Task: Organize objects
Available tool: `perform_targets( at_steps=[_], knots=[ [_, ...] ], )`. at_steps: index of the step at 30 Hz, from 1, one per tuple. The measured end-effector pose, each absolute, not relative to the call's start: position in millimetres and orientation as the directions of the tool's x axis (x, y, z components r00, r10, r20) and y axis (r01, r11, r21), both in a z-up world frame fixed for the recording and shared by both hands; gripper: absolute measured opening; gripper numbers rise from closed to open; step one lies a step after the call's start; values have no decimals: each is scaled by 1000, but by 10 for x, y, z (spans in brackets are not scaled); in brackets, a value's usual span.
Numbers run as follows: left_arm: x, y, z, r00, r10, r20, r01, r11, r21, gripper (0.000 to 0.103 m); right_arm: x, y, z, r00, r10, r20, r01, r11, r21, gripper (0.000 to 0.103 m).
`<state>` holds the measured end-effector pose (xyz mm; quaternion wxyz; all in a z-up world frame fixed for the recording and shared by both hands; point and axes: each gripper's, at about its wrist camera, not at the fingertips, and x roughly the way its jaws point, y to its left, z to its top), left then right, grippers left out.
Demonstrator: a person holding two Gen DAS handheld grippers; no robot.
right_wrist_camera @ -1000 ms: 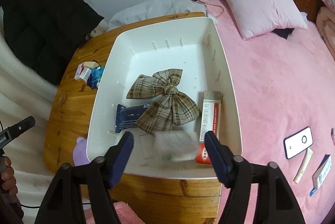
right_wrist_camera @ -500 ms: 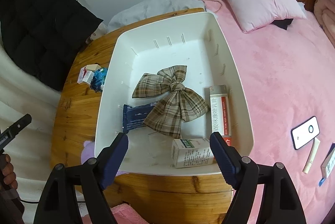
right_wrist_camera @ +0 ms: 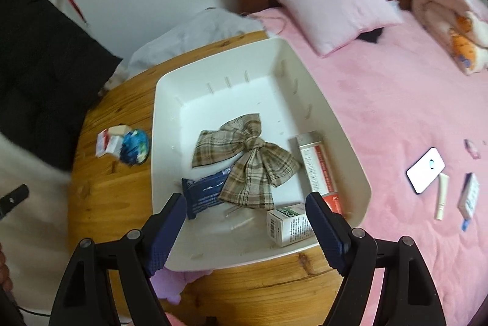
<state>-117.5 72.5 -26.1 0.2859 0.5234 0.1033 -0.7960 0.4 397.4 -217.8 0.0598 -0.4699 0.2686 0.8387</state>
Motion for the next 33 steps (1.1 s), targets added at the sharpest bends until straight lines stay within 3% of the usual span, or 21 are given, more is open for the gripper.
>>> perform_targets(
  at_steps=[12,24,33],
  knots=[
    [-1413,238,-350,-273,-302,-914,445,-881,158,76,51,3546,-2130,-535,-77,-841,-496,-777,387,81],
    [-1757,-22,-661,-267,-204,-942,289,-949,124,76,206,3195,-2290,-512,-155,-845,-600,-639,481,81],
    [-2165,-190,-1149,-203,-122,-972,263,-963,67,76,163,2944,-2462,-499,-291,-816,-606,-557,568,81]
  ],
)
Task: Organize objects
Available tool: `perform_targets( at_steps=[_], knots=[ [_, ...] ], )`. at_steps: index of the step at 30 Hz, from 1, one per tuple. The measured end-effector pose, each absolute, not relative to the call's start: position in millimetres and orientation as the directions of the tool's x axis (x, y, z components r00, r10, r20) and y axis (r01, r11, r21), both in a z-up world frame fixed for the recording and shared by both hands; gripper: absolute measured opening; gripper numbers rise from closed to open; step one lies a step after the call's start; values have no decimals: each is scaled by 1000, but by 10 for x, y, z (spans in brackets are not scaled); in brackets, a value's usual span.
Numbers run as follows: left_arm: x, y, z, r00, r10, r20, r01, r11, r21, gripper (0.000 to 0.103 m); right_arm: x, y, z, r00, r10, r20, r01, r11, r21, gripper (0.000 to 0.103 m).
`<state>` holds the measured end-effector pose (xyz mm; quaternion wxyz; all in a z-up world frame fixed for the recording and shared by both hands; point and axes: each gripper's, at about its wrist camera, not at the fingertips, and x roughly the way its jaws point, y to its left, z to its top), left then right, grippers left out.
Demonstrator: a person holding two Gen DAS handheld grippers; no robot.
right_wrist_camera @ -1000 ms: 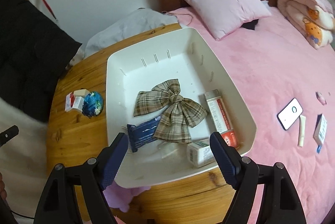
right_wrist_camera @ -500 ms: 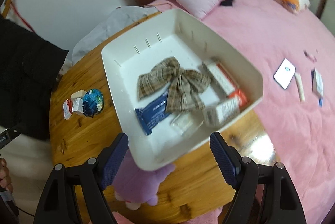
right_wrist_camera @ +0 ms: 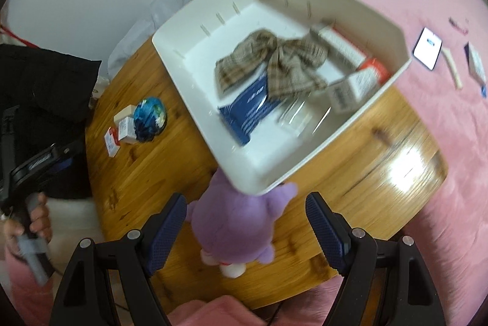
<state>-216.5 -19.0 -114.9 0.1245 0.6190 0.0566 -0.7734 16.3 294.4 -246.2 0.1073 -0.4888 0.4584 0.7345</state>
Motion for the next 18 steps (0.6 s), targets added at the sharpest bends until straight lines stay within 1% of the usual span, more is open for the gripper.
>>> perform_targets(
  at_steps=[2,8,10,12,18],
  knots=[
    [-2262,-201,-1266,-199,-116,-973,257,-964,63,76,145,2887,-2528,-510,-324,-797,-606,-522,600,81],
    [-2462,-217,-1526,-197,-116,-973,251,-966,64,76,54,2692,-2698,-510,-371,-777,-620,-468,630,81],
    [-2506,-226,-1616,-191,-114,-975,264,-963,61,76,27,2649,-2731,-504,-375,-779,-620,-471,628,84],
    [-2524,-224,-1687,-182,-101,-978,252,-966,52,76,-14,2606,-2774,-500,-381,-778,-615,-476,629,84],
    [-2582,-223,-1848,-178,-108,-978,230,-971,66,76,-78,2551,-2918,-509,-396,-764,-618,-450,645,84]
  ],
)
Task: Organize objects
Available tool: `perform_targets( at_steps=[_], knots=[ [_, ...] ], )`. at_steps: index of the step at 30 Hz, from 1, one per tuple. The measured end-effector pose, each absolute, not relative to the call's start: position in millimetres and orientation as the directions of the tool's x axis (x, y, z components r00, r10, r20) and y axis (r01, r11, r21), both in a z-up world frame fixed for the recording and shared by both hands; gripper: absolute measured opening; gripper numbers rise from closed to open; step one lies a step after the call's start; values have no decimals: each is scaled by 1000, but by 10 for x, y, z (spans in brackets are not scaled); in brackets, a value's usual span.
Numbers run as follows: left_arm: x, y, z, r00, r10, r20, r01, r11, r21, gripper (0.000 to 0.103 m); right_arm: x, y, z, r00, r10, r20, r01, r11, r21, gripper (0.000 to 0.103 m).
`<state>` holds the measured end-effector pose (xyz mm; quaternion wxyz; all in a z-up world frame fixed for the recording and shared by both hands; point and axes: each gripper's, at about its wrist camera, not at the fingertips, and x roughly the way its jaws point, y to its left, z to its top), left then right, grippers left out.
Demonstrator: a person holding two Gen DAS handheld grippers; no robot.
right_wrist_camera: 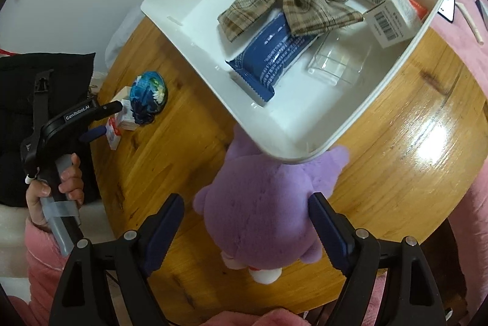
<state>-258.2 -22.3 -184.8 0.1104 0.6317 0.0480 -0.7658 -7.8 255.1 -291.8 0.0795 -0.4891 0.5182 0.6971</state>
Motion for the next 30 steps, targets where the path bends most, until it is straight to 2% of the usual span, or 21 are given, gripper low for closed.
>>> perform_targets(
  at_steps=[20,25,27,30],
  knots=[
    [-2616,-310,-2068,-172,-88,-981,293,-955,34,75,-259,2363,-3008,-455,-410,-790,-607,-506,612,84],
    [-2610,-356,-2062,-189,-73,-979,313,-950,10,68,-296,2335,-2980,-452,-391,-802,-603,-528,598,84],
    [-2613,-365,-2077,-184,-64,-981,317,-948,3,58,-306,2321,-2969,-449,-383,-807,-598,-542,591,83],
    [-2606,-368,-2095,-179,-54,-982,312,-950,-5,49,-319,2273,-2933,-441,-370,-817,-583,-574,575,80]
  ],
)
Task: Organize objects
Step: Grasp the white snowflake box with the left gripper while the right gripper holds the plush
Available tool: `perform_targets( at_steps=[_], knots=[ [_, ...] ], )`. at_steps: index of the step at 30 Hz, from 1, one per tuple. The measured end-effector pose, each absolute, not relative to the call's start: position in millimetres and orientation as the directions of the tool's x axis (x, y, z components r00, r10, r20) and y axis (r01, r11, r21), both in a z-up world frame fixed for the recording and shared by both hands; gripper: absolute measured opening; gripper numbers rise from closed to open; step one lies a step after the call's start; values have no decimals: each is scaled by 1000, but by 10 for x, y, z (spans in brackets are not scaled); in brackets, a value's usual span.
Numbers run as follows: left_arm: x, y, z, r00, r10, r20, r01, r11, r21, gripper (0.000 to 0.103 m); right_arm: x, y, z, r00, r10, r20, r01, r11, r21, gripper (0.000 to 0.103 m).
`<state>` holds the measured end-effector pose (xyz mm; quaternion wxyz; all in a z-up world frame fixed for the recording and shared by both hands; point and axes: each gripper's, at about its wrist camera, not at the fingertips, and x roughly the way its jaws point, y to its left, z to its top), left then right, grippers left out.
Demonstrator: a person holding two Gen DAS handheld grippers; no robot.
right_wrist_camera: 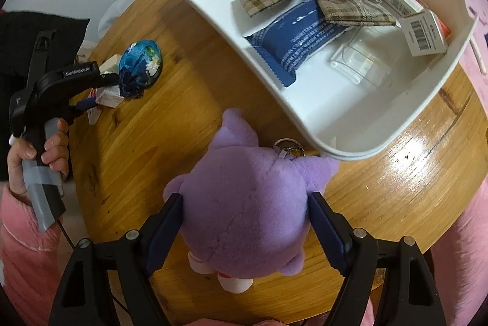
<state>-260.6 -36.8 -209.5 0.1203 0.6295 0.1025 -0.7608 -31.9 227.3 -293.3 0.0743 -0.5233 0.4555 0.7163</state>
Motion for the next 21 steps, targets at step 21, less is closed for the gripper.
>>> perform_targets(
  at_steps=[21],
  knots=[
    [-2434,-511,-1810,-220,-59,-974,326,-945,-16,35,-277,2117,-2706,-404,-343,-848,-510,-685,520,59]
  ],
)
